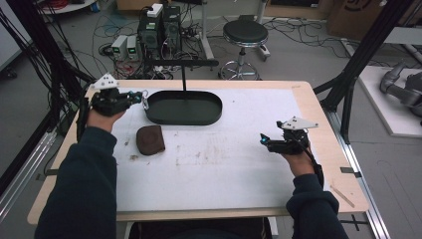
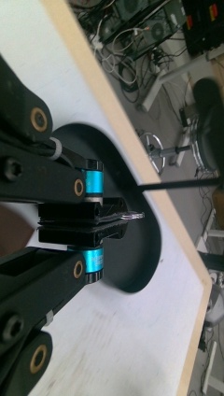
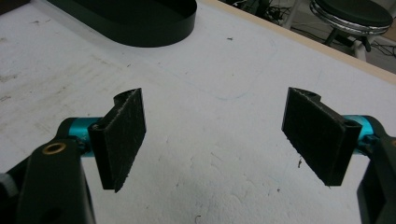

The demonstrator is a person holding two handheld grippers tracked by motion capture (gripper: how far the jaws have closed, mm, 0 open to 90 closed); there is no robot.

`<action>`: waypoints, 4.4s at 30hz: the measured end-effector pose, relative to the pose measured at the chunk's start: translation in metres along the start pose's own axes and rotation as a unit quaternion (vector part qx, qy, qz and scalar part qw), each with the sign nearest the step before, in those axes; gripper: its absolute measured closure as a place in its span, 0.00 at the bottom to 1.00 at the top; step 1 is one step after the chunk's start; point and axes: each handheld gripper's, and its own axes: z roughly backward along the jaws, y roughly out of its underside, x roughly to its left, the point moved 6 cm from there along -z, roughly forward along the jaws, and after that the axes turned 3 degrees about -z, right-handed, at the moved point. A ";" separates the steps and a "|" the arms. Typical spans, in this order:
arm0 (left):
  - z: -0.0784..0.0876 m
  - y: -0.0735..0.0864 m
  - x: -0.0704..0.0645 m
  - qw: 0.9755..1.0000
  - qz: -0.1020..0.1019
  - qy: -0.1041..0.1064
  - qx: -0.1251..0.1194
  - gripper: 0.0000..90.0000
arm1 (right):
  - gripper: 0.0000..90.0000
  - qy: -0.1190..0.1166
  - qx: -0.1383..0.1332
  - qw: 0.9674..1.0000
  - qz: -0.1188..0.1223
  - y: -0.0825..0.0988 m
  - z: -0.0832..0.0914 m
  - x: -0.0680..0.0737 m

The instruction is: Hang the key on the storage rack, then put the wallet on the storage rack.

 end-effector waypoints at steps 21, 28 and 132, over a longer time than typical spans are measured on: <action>-0.060 -0.025 0.046 1.000 0.004 -0.006 -0.007 0.98 | 0.24 -0.001 -0.002 1.000 -0.001 0.002 0.004 -0.003; -0.069 -0.024 0.055 0.999 0.026 -0.017 -0.019 0.97 | 0.24 -0.003 0.002 1.000 -0.002 0.002 0.003 -0.001; -0.052 0.108 -0.137 0.977 0.170 -0.002 0.126 0.40 | 0.24 -0.018 -0.001 1.000 0.017 -0.001 0.001 0.013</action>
